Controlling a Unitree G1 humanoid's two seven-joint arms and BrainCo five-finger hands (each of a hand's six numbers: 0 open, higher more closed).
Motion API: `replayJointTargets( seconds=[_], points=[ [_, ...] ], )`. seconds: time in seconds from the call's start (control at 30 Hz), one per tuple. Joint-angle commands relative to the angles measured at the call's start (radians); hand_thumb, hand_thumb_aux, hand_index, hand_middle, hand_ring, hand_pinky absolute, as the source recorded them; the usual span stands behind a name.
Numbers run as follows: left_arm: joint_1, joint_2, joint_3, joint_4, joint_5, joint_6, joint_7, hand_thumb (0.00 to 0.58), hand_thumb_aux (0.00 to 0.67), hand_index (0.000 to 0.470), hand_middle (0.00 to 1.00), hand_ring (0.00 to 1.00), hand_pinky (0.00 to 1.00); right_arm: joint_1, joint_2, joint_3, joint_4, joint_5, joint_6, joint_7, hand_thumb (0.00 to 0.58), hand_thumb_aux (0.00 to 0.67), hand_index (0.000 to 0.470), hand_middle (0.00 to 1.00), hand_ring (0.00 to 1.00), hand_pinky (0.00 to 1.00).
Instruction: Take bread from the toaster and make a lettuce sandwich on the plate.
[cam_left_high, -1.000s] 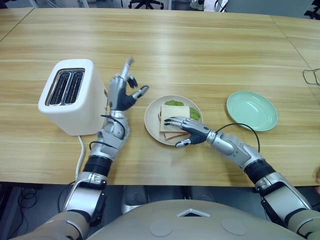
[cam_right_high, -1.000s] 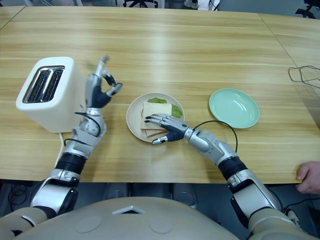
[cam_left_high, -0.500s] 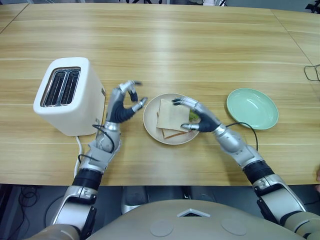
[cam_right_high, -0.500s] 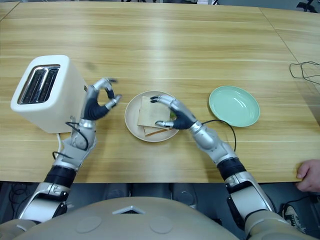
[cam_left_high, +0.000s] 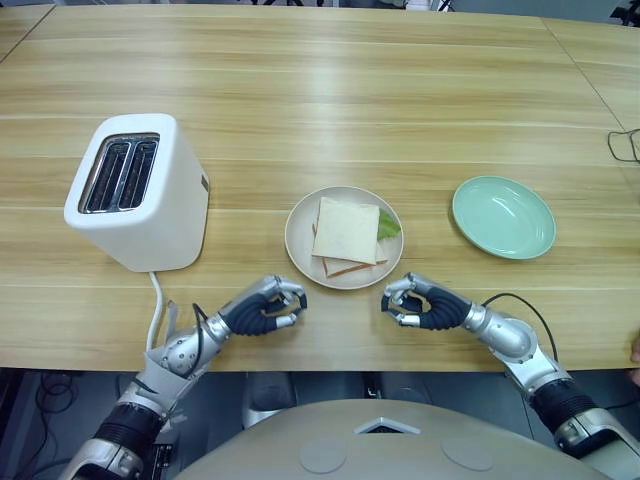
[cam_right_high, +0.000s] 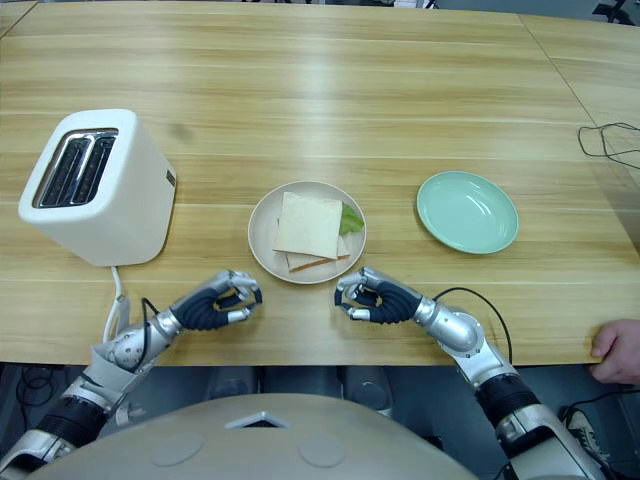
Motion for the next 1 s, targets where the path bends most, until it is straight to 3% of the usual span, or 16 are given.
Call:
replayJointTargets(
  seconds=[0.03, 0.17, 0.43, 0.57, 0.7, 1.0],
  points=[
    [-0.056, -0.071, -0.018, 0.081, 0.151, 0.093, 0.044, 0.58, 0.67, 0.46, 1.0, 1.0, 1.0, -0.041, 0.045, -0.023, 0.077, -0.149, 0.057, -0.042, 0.58, 0.67, 0.46, 1.0, 1.0, 1.0],
    [-0.173, -0.167, -0.022, 0.228, 0.274, 0.167, 0.166, 0.58, 0.67, 0.46, 1.0, 1.0, 1.0, -0.173, 0.114, -0.046, 0.206, -0.429, 0.176, -0.292, 0.58, 0.67, 0.46, 1.0, 1.0, 1.0],
    [-0.395, -0.264, -0.043, 0.487, 0.417, 0.247, 0.407, 0.58, 0.67, 0.46, 1.0, 1.0, 1.0, -0.431, 0.21, 0.092, 0.48, -0.827, 0.423, -0.745, 0.58, 0.67, 0.46, 1.0, 1.0, 1.0],
    [-0.545, -0.316, -0.044, 0.662, 0.46, 0.314, 0.559, 0.58, 0.67, 0.46, 1.0, 1.0, 1.0, -0.555, 0.296, 0.117, 0.643, -0.865, 0.532, -0.871, 0.58, 0.67, 0.46, 1.0, 1.0, 1.0],
    [-0.673, -0.36, -0.065, 0.813, 0.492, 0.372, 0.68, 0.58, 0.67, 0.46, 1.0, 1.0, 1.0, -0.633, 0.37, 0.124, 0.755, -0.85, 0.57, -0.918, 0.58, 0.67, 0.46, 1.0, 1.0, 1.0],
    [-0.751, -0.407, -0.074, 0.924, 0.495, 0.412, 0.836, 0.58, 0.67, 0.46, 1.0, 1.0, 1.0, -0.696, 0.441, 0.093, 0.826, -0.785, 0.575, -0.968, 0.58, 0.67, 0.46, 1.0, 1.0, 1.0]
  ],
)
